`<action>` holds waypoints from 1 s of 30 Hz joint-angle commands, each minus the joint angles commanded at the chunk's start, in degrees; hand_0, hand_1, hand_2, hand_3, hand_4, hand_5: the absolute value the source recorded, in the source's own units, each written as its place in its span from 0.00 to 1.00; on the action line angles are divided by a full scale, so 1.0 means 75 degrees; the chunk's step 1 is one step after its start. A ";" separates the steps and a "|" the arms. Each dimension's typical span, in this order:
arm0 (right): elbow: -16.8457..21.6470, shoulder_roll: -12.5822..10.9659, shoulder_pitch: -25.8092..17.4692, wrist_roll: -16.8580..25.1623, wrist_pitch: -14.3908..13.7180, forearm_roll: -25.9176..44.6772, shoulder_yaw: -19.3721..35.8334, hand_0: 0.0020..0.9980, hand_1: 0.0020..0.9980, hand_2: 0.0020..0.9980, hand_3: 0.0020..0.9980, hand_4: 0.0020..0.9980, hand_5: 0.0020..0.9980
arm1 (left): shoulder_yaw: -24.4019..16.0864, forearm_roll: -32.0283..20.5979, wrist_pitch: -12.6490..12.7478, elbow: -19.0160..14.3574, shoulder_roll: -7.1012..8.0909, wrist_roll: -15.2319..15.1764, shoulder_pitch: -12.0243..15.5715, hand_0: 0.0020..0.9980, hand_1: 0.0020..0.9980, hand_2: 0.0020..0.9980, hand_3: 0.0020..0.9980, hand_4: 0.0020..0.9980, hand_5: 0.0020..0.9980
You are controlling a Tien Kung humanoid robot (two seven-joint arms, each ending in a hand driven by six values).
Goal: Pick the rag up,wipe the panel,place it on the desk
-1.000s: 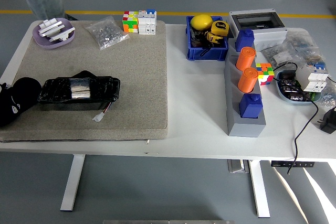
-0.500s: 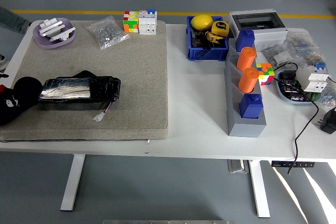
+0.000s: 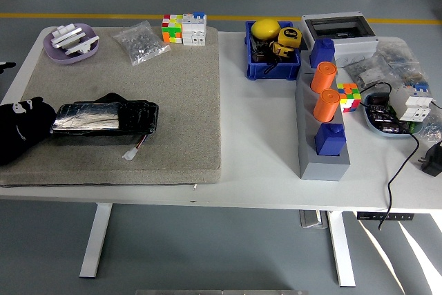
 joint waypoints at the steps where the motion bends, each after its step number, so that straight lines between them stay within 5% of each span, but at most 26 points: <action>1: 0.0000 0.0003 -0.0008 -0.0003 -0.0004 -0.0001 0.0003 0.75 0.62 0.68 0.61 1.00 0.48 | -0.0037 -0.0009 -0.0005 -0.0047 -0.0045 0.0003 -0.0026 0.69 0.79 0.80 0.69 0.98 0.39; 13: 0.0000 -0.0015 -0.0071 -0.0092 -0.0019 0.0219 -0.0238 0.75 0.62 0.68 0.60 1.00 0.48 | -0.0687 -0.0298 0.0023 -0.0621 -0.0449 -0.0047 -0.0057 0.69 0.78 0.78 0.67 0.98 0.38; 25: 0.0000 0.0028 -0.0085 -0.0079 0.0013 0.0302 -0.0368 0.75 0.62 0.68 0.61 1.00 0.48 | -0.1187 -0.1318 -0.0157 -0.0915 -0.0662 -0.0170 0.0106 0.66 0.76 0.77 0.65 0.97 0.40; 30: 0.0000 0.0004 -0.0063 -0.0078 0.0002 0.0236 -0.0303 0.75 0.62 0.68 0.61 1.00 0.48 | -0.1219 -0.1169 -0.0231 -0.1003 -0.0606 -0.0101 0.0175 0.66 0.76 0.77 0.65 0.97 0.40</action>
